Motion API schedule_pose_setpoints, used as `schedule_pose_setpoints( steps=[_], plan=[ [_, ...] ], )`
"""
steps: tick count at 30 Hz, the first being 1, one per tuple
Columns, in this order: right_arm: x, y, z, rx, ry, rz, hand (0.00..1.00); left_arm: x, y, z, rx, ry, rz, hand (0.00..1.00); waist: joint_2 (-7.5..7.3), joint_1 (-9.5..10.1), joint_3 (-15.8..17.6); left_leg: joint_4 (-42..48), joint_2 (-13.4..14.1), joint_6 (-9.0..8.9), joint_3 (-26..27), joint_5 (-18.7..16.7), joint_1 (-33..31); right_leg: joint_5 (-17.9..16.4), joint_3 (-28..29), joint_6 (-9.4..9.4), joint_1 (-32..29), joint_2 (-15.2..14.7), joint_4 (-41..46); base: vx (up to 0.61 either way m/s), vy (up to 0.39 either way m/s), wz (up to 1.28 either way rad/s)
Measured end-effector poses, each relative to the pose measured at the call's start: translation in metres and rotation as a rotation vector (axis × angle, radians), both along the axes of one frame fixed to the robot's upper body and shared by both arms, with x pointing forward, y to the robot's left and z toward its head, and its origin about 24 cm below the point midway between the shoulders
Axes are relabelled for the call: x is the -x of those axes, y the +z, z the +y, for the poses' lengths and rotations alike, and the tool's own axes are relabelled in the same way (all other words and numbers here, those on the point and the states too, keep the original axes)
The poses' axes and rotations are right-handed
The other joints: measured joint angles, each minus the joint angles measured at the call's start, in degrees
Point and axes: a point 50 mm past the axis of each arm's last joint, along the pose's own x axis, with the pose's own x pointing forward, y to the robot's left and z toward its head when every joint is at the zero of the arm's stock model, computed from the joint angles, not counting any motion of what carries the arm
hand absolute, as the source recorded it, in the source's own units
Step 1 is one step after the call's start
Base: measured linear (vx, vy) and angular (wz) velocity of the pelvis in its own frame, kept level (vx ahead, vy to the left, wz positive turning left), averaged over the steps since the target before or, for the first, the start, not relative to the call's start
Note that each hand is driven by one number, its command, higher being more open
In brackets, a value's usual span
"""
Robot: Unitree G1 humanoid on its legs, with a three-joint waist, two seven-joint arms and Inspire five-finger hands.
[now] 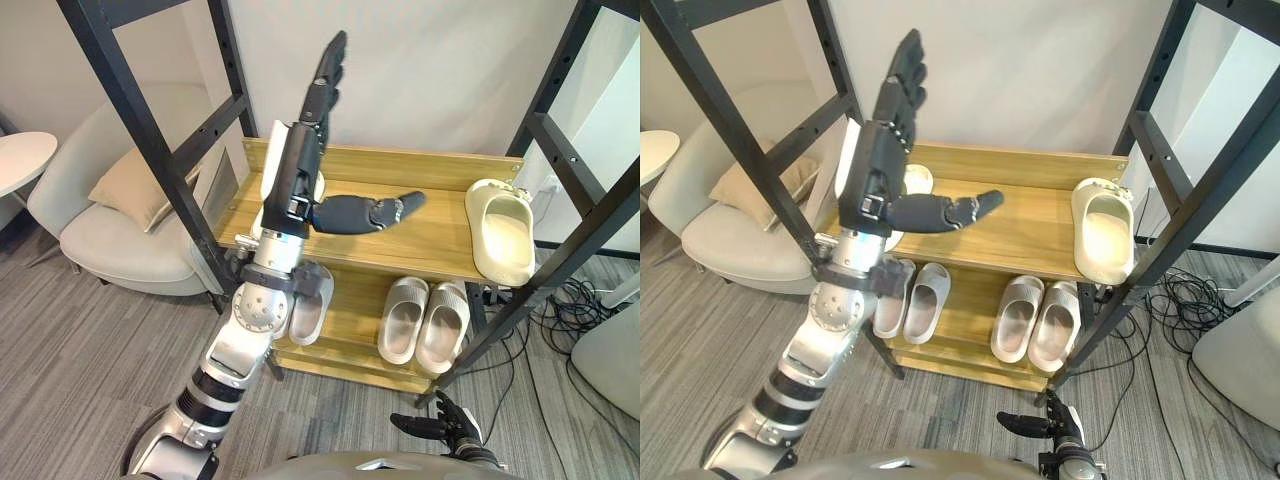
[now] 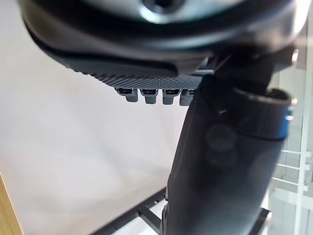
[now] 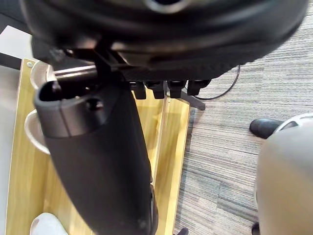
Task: Organize the slippers on the shoe rack
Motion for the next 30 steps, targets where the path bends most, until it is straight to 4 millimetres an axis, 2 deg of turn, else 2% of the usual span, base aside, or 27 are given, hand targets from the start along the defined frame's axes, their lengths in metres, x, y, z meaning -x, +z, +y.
schedule_pose_setpoints(
  steps=[1,5,10,15,22,30],
  plan=[
    [0.0,0.0,0.0,0.0,0.0,0.0,1.0,-0.001,0.0,0.002,-0.011,0.014,-0.004,1.0,-0.04,-0.01,0.0,0.0,0.0,0.0,0.0,0.0,-0.06,0.0,0.0,0.0,-0.05,0.0,-0.02,0.0,0.0,0.0],
    [0.001,-0.001,0.001,-0.003,-0.003,0.005,1.0,-0.017,0.002,0.033,-0.163,0.241,-0.047,1.0,-0.67,-0.25,0.32,0.01,-0.03,-0.02,0.0,-0.02,-0.6,0.12,-0.01,0.16,-0.46,0.04,-0.24,0.0,0.0,0.0],
    [0.0,0.0,0.001,-0.004,-0.003,0.001,1.0,-0.034,-0.015,0.067,-0.383,0.443,0.01,1.0,-0.91,-0.41,0.42,0.02,-0.14,-0.02,-0.04,-0.02,-1.0,0.44,-0.18,0.11,-0.53,0.22,-1.22,0.0,0.0,0.0],
    [-0.006,0.0,0.004,-0.009,-0.004,-0.012,1.0,-0.04,-0.024,0.085,-0.535,0.593,0.029,1.0,-1.19,-0.36,0.66,0.02,-0.15,-0.02,-0.03,-0.01,-1.62,0.82,-0.23,0.05,-0.98,0.34,-1.81,0.0,0.0,0.0],
    [-0.014,0.0,0.015,-0.035,-0.007,-0.03,1.0,-0.041,-0.023,0.096,-0.732,0.733,-0.029,1.0,-1.22,-0.34,1.0,0.01,-0.16,-0.03,-0.03,-0.03,-1.93,0.79,-0.19,0.0,-1.34,0.34,-1.85,0.0,0.0,0.0],
    [-0.015,-0.001,0.023,-0.07,-0.045,-0.033,1.0,-0.043,-0.025,0.101,-0.82,0.798,-0.033,1.0,-1.27,-0.51,1.09,0.02,-0.18,-0.04,0.1,-0.03,-2.9,0.96,0.0,0.03,-2.44,0.34,-1.83,0.0,0.0,0.0]
  ],
)
